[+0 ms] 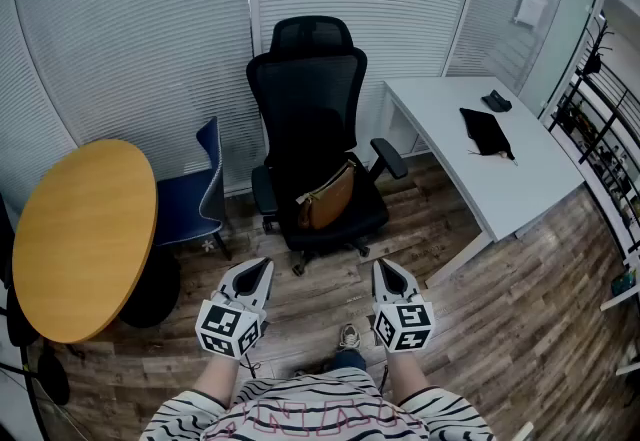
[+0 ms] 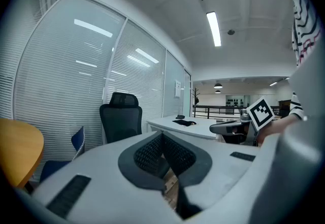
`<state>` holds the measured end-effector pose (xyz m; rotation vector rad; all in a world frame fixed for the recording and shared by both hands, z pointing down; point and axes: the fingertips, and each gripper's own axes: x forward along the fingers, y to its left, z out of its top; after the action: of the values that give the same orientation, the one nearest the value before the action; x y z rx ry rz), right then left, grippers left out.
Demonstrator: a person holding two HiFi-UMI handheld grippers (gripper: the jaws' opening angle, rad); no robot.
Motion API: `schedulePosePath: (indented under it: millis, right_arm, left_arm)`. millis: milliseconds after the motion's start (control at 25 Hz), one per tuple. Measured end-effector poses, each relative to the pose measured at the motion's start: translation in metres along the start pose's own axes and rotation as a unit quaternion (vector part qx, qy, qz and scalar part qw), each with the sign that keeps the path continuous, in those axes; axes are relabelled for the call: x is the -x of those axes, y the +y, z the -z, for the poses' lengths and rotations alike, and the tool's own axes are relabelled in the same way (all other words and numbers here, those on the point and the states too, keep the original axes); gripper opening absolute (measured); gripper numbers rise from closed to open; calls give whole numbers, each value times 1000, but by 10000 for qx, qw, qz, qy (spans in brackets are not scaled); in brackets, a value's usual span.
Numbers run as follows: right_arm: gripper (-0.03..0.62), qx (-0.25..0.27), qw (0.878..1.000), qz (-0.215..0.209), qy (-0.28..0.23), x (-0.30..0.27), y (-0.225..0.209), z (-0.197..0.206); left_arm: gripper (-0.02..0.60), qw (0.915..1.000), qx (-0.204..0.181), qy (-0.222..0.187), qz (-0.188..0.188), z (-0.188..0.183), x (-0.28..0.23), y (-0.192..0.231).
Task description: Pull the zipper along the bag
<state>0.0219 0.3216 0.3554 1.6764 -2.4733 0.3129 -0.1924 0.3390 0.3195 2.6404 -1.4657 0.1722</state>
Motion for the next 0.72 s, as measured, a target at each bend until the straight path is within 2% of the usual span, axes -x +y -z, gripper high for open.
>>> schedulePosePath:
  millis: [320,640,720]
  right_arm:
    - [28,-27,9997,-227,121,-32,-26,0]
    - [35,-760,9954,-588,-8,-88,-80,-8]
    - [71,-800,9938,-771,30,-103,-90,-9]
  left_arm:
    - [26,9997,176,16,-165,2,-35,8]
    - [31,9989,400,78,-217,4,-111,5]
    - [37,9983,461,78,-350,6,-129,6]
